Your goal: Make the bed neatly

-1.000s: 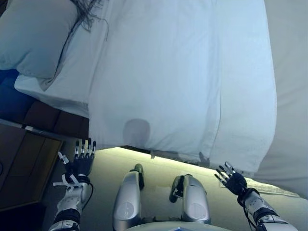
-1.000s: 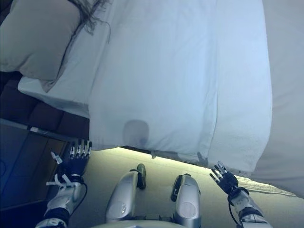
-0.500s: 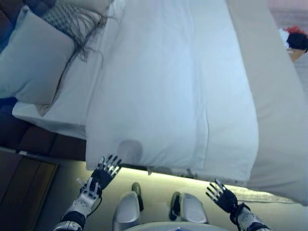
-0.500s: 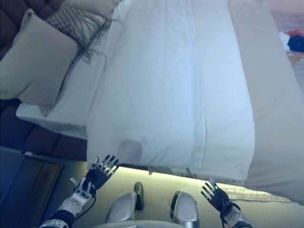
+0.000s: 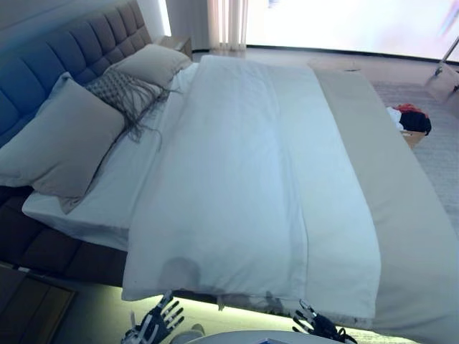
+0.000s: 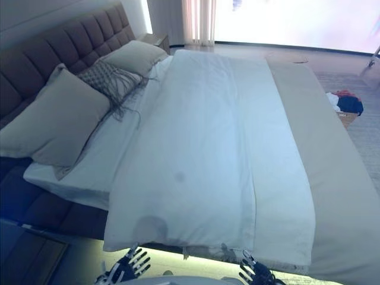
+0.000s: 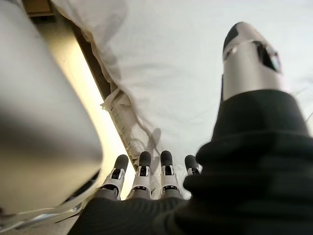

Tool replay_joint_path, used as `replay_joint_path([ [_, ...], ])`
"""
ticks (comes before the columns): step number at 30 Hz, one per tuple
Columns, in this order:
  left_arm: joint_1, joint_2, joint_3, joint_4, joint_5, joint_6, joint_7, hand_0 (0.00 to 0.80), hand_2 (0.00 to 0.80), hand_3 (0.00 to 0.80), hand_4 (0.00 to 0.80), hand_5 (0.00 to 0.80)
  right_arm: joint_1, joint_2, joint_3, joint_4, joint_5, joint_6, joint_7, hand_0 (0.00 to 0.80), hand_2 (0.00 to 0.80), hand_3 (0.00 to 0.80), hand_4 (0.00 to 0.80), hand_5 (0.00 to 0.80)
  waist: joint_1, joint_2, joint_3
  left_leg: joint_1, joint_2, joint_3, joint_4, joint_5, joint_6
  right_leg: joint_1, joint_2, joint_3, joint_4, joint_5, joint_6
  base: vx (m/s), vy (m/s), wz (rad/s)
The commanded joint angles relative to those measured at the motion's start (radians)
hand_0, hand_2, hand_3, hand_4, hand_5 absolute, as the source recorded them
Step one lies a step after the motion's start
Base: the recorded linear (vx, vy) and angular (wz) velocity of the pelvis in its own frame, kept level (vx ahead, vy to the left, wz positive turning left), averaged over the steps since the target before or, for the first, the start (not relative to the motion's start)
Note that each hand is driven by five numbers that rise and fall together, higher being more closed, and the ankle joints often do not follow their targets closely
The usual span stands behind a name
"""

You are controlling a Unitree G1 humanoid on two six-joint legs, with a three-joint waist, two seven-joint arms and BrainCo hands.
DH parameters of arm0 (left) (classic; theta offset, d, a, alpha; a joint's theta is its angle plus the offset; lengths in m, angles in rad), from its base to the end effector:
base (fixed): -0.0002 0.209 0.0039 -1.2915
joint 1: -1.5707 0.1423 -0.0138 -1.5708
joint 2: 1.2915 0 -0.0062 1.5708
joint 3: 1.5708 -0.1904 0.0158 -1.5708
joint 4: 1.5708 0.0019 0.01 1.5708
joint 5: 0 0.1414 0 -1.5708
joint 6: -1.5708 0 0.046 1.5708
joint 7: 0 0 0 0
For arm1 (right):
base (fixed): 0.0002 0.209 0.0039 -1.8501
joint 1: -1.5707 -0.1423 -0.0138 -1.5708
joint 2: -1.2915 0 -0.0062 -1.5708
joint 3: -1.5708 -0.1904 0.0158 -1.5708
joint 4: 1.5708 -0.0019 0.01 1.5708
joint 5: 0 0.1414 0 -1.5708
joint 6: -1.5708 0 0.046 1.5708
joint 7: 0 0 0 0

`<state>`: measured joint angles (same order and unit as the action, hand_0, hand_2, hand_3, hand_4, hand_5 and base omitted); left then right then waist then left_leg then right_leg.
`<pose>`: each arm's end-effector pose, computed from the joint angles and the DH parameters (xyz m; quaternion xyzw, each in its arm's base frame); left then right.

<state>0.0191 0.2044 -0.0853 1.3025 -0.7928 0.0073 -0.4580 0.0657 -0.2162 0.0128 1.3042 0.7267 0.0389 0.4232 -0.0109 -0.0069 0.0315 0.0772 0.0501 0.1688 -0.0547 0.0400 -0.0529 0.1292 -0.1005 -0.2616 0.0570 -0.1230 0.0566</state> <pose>0.0521 0.2198 -0.1314 -0.3268 0.4962 0.0835 0.8000 0.0326 -0.2277 -0.1317 0.3159 0.5251 -0.1188 0.7813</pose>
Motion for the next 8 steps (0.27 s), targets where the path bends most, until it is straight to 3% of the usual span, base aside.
replay_joint_path([
  [1,-0.07,-0.032,-0.007,0.052,0.112,-0.048,0.049,0.0,0.0,0.0,0.0,0.0,-0.058,0.033,0.006,0.056,-0.06,-0.058,-0.079,0.0,0.0,0.0,0.0,0.0,0.006,-0.014,0.025,0.04,-0.007,0.009,-0.012,-0.063,0.004,-0.033,-0.043,0.016,-0.123,0.182,0.069,0.0,0.0,0.0],
  [8,-0.077,-0.055,-0.071,0.055,0.199,-0.044,0.107,0.0,0.0,0.0,0.0,0.0,-0.081,0.036,0.08,0.062,-0.203,-0.074,-0.104,0.0,0.0,0.0,0.0,0.0,0.018,-0.015,0.023,0.058,-0.006,0.005,-0.011,-0.074,0.01,-0.01,-0.036,0.011,-0.128,0.173,0.062,0.0,0.0,0.0],
])
